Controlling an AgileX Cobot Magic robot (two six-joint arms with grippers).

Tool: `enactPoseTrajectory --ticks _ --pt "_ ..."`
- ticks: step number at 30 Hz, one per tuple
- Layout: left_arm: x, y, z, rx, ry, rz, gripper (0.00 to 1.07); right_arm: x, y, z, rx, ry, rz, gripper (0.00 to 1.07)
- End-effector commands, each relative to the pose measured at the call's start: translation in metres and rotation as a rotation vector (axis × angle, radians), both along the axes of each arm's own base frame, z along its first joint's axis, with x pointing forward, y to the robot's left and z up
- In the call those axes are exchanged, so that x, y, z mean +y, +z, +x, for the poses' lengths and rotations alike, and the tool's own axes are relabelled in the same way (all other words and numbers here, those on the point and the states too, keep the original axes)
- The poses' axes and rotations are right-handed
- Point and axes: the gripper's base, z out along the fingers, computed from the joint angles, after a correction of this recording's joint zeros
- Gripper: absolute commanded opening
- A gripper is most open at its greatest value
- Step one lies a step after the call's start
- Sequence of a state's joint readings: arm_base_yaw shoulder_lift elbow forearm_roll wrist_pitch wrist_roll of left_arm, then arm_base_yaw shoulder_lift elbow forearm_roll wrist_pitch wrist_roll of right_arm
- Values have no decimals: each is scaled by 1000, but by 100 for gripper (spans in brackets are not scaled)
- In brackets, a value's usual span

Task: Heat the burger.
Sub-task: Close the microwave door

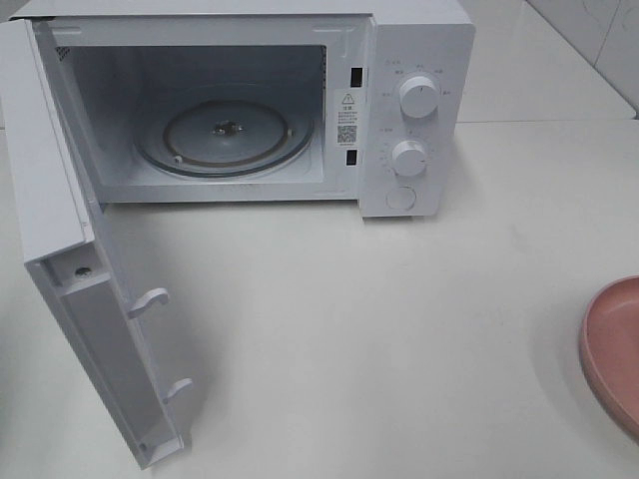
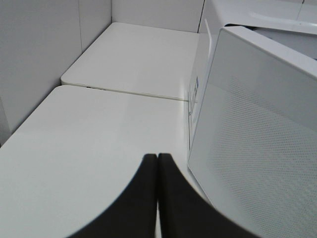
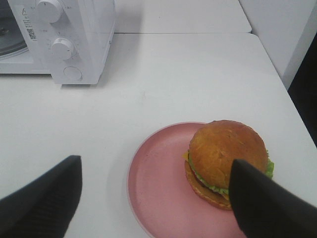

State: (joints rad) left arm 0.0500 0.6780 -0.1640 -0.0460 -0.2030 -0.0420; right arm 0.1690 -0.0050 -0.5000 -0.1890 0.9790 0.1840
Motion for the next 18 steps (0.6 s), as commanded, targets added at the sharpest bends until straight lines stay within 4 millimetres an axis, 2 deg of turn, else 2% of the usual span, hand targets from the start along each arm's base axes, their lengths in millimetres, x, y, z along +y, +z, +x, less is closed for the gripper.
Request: enactPoseTrajectory --ticks 1,6,12,18 --pt "-1 -1 9 -28 -27 44 0 -1 0 -3 -34 -4 -3 76" --pt "-7 -4 20 -53 -99 35 0 -1 0 -3 -34 -4 -3 76" --pt "-22 -8 32 -100 -270 37 0 -1 0 -3 -34 -4 -3 76" --pt "-28 -16 45 -113 -345 9 0 -1 0 -3 -34 -4 -3 76"
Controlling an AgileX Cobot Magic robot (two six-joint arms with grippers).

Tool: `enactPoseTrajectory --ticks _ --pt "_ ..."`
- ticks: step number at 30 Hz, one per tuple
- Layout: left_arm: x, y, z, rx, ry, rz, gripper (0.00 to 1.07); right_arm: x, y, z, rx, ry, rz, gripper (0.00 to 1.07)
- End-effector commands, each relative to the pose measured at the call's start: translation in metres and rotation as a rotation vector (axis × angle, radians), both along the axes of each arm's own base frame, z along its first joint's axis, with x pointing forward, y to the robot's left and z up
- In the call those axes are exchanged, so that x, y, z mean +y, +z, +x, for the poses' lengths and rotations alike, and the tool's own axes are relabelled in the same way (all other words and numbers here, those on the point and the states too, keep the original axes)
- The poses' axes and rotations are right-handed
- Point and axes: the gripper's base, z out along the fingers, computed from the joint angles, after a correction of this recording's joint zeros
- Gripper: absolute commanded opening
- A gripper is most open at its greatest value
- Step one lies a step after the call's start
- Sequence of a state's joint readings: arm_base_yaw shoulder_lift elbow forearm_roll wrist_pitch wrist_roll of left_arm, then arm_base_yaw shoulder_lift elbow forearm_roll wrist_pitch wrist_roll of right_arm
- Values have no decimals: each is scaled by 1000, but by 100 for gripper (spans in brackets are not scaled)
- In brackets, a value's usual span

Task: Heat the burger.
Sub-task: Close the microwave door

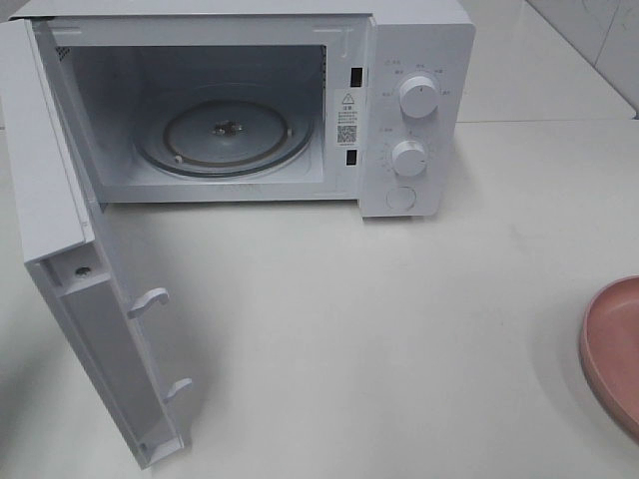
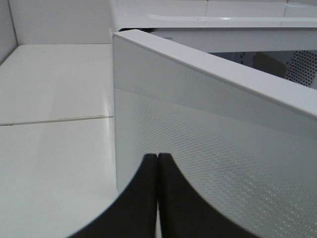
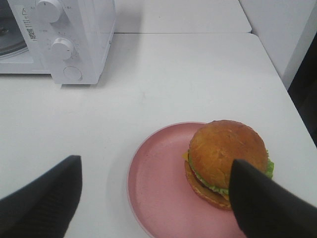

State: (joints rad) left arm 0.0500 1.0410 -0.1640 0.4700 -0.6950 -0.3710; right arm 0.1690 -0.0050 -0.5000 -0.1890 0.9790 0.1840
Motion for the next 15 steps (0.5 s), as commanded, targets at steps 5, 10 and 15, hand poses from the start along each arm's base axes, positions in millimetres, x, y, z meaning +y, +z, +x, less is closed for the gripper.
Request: enactPoseTrajectory --ticks 5,10,15 --pt "-7 -6 18 -39 -78 -58 0 -1 0 -3 -34 -4 -3 76" --pt "-24 -9 36 -16 -154 -16 0 -1 0 -3 -34 -4 -3 76" --pt "-38 -12 52 -8 -164 -15 0 -1 0 -3 -34 -4 -3 76"
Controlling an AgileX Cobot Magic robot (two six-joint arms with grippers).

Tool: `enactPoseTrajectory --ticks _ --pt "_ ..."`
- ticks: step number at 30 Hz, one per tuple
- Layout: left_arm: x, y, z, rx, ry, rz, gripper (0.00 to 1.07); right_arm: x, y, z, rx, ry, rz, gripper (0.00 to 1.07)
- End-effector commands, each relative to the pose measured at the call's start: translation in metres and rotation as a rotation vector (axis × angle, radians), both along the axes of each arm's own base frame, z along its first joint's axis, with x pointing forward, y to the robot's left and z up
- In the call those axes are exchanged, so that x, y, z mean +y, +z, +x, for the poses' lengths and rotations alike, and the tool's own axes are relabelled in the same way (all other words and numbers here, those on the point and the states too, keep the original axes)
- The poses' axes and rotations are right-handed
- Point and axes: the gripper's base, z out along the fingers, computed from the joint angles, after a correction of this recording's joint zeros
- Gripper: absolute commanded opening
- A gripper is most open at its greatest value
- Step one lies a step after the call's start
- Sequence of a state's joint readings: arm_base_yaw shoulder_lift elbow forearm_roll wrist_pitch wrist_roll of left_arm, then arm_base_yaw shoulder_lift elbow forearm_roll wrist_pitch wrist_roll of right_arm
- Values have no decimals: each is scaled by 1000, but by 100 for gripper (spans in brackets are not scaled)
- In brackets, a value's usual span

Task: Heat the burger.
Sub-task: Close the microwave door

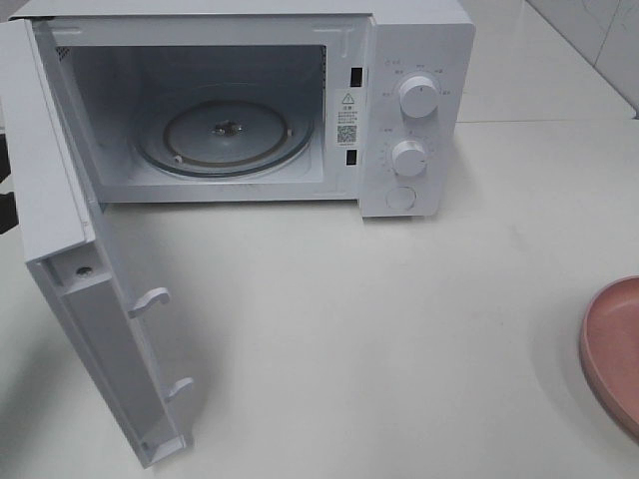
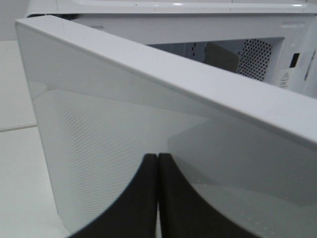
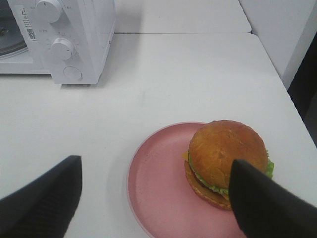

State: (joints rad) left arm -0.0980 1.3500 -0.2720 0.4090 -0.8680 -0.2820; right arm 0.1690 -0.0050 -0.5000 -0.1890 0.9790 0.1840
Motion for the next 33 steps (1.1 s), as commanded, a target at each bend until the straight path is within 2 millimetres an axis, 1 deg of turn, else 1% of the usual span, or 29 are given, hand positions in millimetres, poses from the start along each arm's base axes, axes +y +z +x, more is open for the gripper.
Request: enactPoseTrajectory --ticks 1,3,4,5,6,7,8,9,10,11,13,14,15,17,18,20,23,25,28,29,31,33 --pt "-7 3 9 -26 -3 -6 0 -1 0 -3 -34 -4 -3 76" --pt "-17 2 19 -27 -18 0 0 -1 0 -3 -34 -4 -3 76" --pt "-17 2 19 -27 -18 0 0 -1 0 -3 -34 -4 -3 76" --pt "-22 0 25 -15 -18 -13 0 -1 0 -3 -34 -4 -3 76" --pt "-22 0 25 -15 -18 -13 0 -1 0 -3 -34 -4 -3 76" --pt "-27 0 31 -11 -18 -27 0 -1 0 -3 -34 -4 -3 76" --pt "-27 0 31 -11 -18 -27 0 -1 0 -3 -34 -4 -3 76" --pt "-33 -1 38 -5 -18 -40 0 -1 0 -3 -34 -4 -3 76" --pt "-33 -1 38 -5 -18 -40 0 -1 0 -3 -34 -4 -3 76" --pt "-39 -2 44 -5 -12 -47 0 -1 0 -3 -34 -4 -3 76" --pt "-42 -3 46 -1 -14 -47 0 -1 0 -3 -34 -4 -3 76" --pt "-49 -4 53 3 -11 -54 0 -1 0 -3 -34 -4 -3 76" --pt "-49 -4 53 3 -11 -54 0 -1 0 -3 -34 -4 -3 76" --pt "-59 -4 62 -3 -9 -63 0 -1 0 -3 -34 -4 -3 76" --pt "-59 -4 62 -3 -9 -63 0 -1 0 -3 -34 -4 -3 76" --pt "-74 -6 74 -1 4 -86 0 -1 0 -3 -34 -4 -3 76" --pt "-77 -6 77 -2 7 -93 0 -1 0 -3 -34 -4 -3 76" --pt "-93 -7 89 -5 2 -117 0 -1 0 -3 -34 -4 -3 76" --pt "-97 -8 91 -5 -6 -119 0 -1 0 -3 -34 -4 -3 76" --pt "-105 -9 96 -6 -14 -126 0 -1 0 -3 -34 -4 -3 76" --pt "-109 -10 100 -8 -13 -132 0 -1 0 -3 -34 -4 -3 76" --pt "-125 -10 113 -17 -11 -162 0 -1 0 -3 -34 -4 -3 76"
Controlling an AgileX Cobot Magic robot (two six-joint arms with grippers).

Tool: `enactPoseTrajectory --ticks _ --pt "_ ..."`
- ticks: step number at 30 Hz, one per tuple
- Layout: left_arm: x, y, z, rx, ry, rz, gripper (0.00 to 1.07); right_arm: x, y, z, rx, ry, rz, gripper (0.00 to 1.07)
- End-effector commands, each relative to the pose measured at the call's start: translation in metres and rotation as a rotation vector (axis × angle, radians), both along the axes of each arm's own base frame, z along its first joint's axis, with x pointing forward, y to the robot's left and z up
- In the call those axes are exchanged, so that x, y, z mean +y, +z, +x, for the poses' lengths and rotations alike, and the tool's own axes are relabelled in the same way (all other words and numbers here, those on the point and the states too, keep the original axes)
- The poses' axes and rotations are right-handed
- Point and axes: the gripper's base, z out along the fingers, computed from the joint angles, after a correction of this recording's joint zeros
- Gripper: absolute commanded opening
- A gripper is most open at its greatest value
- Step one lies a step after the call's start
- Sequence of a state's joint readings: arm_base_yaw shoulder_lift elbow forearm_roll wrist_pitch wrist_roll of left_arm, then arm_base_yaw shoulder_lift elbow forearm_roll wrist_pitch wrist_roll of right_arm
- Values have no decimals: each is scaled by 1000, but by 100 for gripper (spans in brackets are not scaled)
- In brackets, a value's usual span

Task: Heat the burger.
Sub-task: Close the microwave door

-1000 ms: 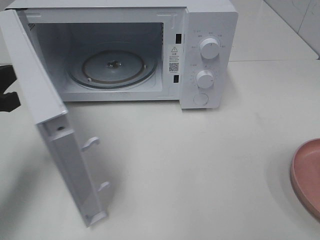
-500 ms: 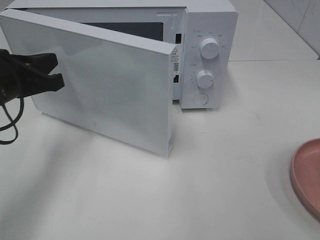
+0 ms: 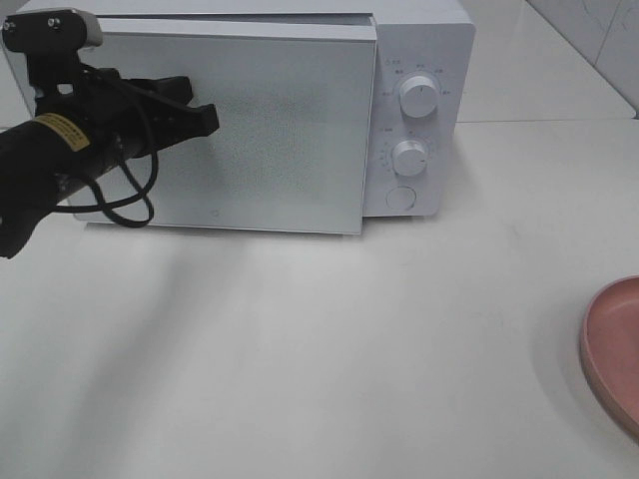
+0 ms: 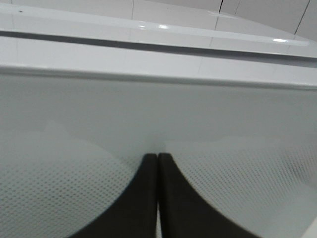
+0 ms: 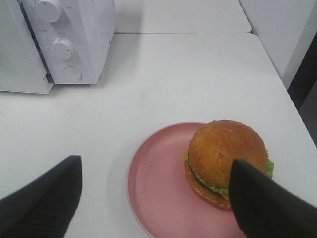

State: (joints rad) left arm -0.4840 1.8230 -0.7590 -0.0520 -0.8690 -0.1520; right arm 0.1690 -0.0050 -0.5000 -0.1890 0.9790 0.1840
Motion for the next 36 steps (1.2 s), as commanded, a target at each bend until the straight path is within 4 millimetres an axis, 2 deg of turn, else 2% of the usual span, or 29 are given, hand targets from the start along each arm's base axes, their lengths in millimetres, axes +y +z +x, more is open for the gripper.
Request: enactPoseTrajectory --ticks 1,6,8,16,19,25,33,34,35,36 --pt "-11 3 9 -21 8 -32 0 -1 0 -3 -34 -4 -3 76" --pt "-29 3 19 -26 -17 -42 0 -1 0 -3 -34 -4 -3 76" --pt "-40 3 29 -12 -23 -42 0 -1 0 -3 -34 -4 -3 76" --pt "-45 1 51 -17 46 -60 0 -1 0 -3 -34 -3 -2 76" --pt "-46 0 53 -2 42 -53 0 -1 0 -3 -34 -3 -2 76" --pt "-57 -6 41 144 -34 43 0 -1 0 -3 -34 -3 -2 76" --pt "-61 5 13 407 -128 207 1 -1 0 -3 -34 -3 -2 76" --pt "-60 7 4 476 -149 258 11 -1 0 -3 -34 -3 -2 76" --pt "-60 7 4 476 -149 258 11 -1 0 -3 -34 -3 -2 76" --pt "-58 9 0 517 -155 283 20 -1 0 -3 -34 -3 -2 76"
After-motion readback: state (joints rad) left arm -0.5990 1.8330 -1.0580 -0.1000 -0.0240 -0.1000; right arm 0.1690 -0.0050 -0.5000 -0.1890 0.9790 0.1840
